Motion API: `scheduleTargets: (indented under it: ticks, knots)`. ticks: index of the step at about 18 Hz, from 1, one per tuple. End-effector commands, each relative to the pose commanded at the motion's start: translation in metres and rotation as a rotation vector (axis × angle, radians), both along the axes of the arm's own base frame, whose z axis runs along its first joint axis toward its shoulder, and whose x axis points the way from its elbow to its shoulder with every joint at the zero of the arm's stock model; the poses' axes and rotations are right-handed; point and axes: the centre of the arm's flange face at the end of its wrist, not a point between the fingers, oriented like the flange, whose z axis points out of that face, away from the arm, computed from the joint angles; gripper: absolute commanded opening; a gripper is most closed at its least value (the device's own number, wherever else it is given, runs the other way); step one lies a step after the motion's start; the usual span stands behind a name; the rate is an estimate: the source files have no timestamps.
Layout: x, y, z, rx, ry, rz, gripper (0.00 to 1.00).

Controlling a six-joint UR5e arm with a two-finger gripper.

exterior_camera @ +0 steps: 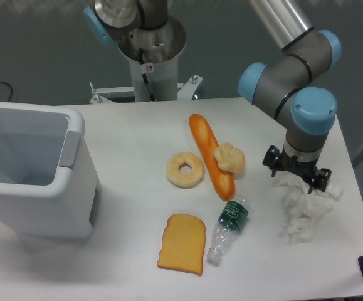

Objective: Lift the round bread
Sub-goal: 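Move the gripper from above the tissue toward the round bread roll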

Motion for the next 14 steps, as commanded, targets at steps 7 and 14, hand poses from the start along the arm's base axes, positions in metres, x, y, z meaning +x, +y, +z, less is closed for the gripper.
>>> scheduleTargets:
  ticks: [7,14]
  knots:
    - [0.034,-0.010,-0.025,-0.029,-0.059,0.049,1.00]
    - [0.101,-0.008,-0.037,-0.057,-0.117,0.078,1.00]
